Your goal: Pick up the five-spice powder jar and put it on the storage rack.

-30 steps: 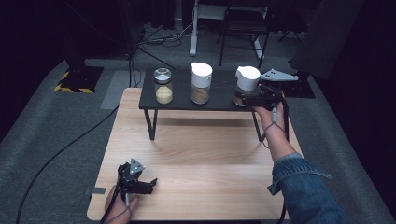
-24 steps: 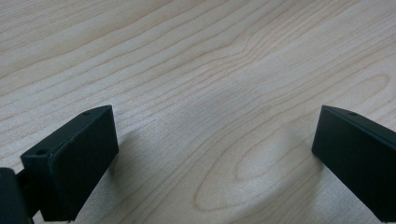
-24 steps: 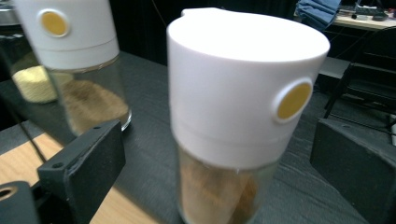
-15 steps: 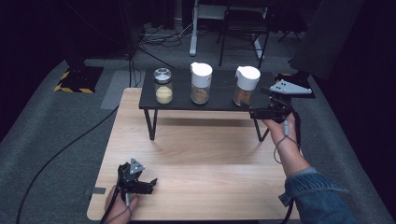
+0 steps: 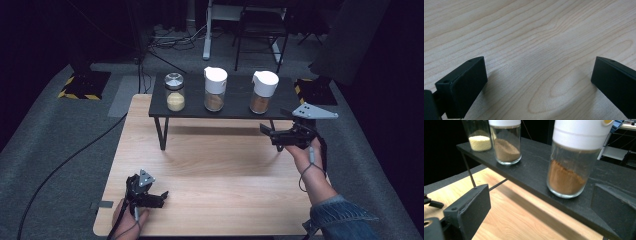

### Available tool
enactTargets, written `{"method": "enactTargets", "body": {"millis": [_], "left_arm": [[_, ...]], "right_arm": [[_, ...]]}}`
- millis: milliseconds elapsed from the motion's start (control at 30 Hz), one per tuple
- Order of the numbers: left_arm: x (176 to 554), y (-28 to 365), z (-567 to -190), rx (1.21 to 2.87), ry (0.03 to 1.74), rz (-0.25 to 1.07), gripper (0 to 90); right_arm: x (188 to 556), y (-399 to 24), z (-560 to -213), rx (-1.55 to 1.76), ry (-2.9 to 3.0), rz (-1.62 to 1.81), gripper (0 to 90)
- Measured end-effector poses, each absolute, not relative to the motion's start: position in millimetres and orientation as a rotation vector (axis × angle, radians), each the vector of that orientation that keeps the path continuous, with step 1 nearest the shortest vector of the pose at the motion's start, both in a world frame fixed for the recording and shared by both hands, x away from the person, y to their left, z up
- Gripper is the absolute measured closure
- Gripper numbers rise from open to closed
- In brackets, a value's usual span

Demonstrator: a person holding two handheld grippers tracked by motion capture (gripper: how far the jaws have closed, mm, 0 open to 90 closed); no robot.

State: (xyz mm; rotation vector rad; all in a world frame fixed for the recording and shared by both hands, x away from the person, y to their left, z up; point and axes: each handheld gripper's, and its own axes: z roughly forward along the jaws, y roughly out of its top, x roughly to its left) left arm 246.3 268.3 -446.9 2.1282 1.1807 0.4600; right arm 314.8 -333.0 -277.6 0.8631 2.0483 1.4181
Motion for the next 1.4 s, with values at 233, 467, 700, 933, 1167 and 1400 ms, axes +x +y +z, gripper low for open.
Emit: {"method": "enactTargets", "body": {"millis": [233,467,700,933,1167,1400], "left_arm": [[246.3,268.4,-447.1,2.128,1.179,0.461,0.3],[246.4,268.4,-447.1,2.128,1.179,0.461,0.3],[246.4,268.4,-447.0,2.128,1.179,0.461,0.3],[246.3,268.3,-447.0,2.128,1.181,0.46,0.3],[246.3,268.3,-447.0,2.128,1.181,0.46,0.3],[246.3,268.4,-447.2,2.128,1.179,0.462,0.3]], "right_arm": [[304.0,-331.9,-288.0,0.854,2.075,1.379,2.3],[296.5,-333.9,-302.3,0.873,2.092,1.369,2.4],[292.0,-337.2,-318.2,0.907,2.12,1.353,2.3],[289.9,-339.9,-335.0,0.941,2.146,1.339,2.3],[286.9,-340.1,-345.6,0.952,2.159,1.332,2.3],[284.9,-342.0,-358.7,0.978,2.172,1.332,2.3]]}}
